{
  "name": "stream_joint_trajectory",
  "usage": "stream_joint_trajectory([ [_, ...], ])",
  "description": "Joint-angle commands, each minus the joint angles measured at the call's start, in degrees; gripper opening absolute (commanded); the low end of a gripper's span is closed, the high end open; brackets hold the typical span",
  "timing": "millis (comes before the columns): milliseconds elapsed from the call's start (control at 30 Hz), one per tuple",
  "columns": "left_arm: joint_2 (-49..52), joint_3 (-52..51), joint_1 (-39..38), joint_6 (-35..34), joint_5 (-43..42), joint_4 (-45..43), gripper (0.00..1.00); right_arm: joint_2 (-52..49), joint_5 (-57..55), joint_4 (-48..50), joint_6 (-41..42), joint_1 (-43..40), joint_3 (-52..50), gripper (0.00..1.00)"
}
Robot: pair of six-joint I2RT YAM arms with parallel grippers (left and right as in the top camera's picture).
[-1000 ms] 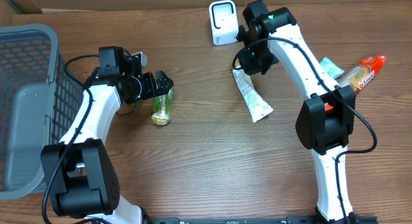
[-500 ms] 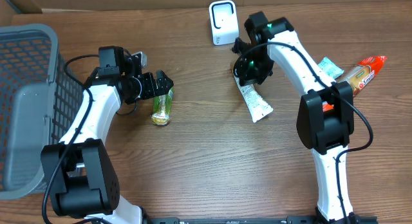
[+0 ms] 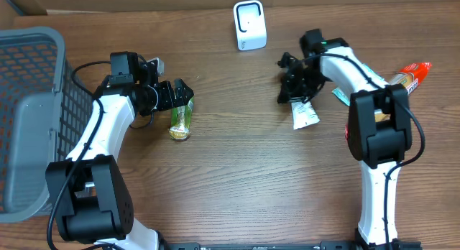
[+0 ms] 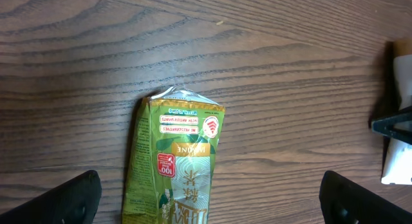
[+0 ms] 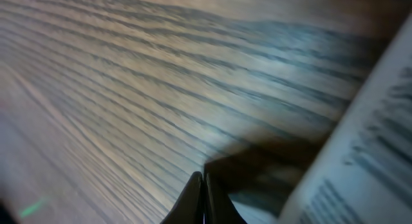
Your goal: Scan the item barcode
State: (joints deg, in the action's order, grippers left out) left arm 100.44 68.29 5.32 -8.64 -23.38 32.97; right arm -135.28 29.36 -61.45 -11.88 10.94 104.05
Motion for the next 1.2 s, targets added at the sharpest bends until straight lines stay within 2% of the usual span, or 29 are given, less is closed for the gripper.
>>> stream_joint_trajectory([
  [0,0.0,0.7,0.3,0.5,0.0,0.0,1.0,-0.3,1.0,-1.1,-3.7,-0.8,0.2,0.06],
  [33,0.0,0.7,0.3,0.5,0.0,0.0,1.0,-0.2,1.6,-2.1,-3.7,-0.8,1.5,0.08],
  [167,0.0,0.7,0.3,0.5,0.0,0.0,1.0,1.2,4.6,-8.3,-3.7,-0.7,8.7,0.27],
  [267,0.0,0.7,0.3,0.5,0.0,0.0,1.0,3.8,4.8,-14.8,-3.1,-1.8,17.4,0.55],
  [433,0.0,0.7,0.3,0.5,0.0,0.0,1.0,5.4,0.4,-16.8,-3.0,-6.3,20.0,0.85],
  [467,0.0,0.7,0.3,0.5,0.0,0.0,1.0,4.9,-0.5,-16.7,-3.7,-7.4,19.3,0.88],
  [633,0.0,0.7,0.3,0.5,0.0,0.0,1.0,2.6,-0.6,-14.5,-8.2,-11.5,13.4,0.99],
  [700,0.0,0.7,0.3,0.5,0.0,0.0,0.99,2.4,1.2,-12.0,-9.2,-12.5,9.9,1.0],
  [900,0.0,0.7,0.3,0.5,0.0,0.0,1.0,2.4,7.1,-7.5,-14.6,-13.3,1.7,1.0],
  [1167,0.0,0.7,0.3,0.5,0.0,0.0,0.99,2.4,8.3,2.0,-11.8,-11.4,-6.2,0.98],
])
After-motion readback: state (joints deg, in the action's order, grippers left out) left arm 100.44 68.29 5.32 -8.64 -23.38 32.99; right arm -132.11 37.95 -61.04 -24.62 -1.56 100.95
